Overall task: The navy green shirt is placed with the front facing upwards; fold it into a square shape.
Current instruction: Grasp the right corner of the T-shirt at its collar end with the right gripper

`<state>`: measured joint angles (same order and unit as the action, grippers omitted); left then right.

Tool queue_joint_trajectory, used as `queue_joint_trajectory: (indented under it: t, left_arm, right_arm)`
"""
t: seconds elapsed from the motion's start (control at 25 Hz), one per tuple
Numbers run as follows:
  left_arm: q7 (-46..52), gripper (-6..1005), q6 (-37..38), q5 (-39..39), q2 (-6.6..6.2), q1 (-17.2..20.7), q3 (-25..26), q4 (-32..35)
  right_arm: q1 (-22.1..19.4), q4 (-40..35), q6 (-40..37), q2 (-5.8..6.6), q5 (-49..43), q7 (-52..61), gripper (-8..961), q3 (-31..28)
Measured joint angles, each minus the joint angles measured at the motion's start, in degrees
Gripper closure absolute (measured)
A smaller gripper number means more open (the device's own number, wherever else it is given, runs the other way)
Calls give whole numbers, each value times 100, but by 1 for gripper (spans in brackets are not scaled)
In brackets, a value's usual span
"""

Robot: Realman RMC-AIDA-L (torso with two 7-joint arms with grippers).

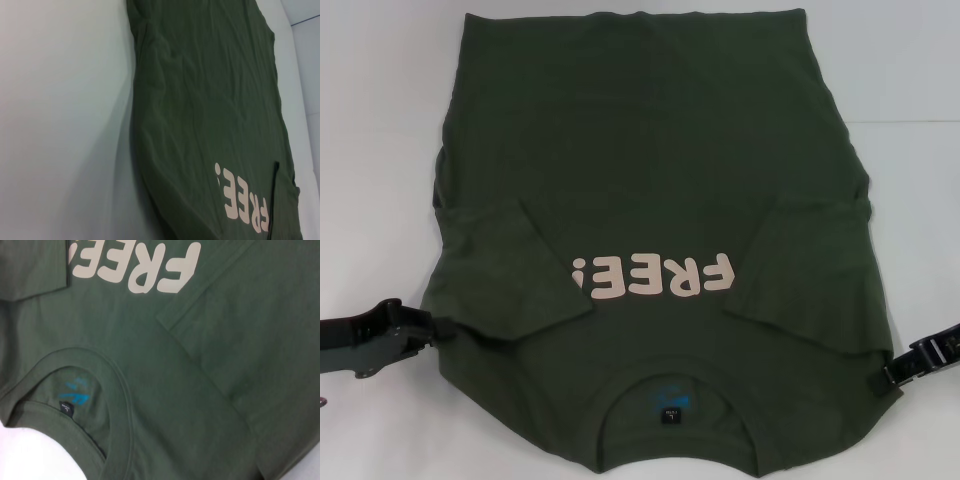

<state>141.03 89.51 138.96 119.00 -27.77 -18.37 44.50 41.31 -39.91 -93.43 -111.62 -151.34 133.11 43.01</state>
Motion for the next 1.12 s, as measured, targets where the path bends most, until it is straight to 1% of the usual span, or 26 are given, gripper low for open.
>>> queue_joint_trajectory:
  t: [0.12, 0.32, 0.44, 0.64, 1.12]
  left_arm:
    - [-5, 945, 7, 0, 0, 0, 0, 3]
    - [-55, 945, 13, -11, -5, 0, 9, 4]
    - [-63, 945, 16, -55, -11, 0, 10, 2]
    - [-66, 945, 29, -68, -17, 0, 9, -1]
    - [-67, 945, 24, -76, -18, 9, 12, -4]
  right_arm:
    - [2, -3, 0, 6, 0, -3, 405, -3]
    - [-17, 24, 38, 8, 10, -17, 657, -3]
    - [-28, 37, 64, 4, 37, -26, 893, -3]
    - [-44, 43, 115, -5, 45, 9, 949, -3]
    - [-48, 55, 147, -31, 47, 137, 906, 0]
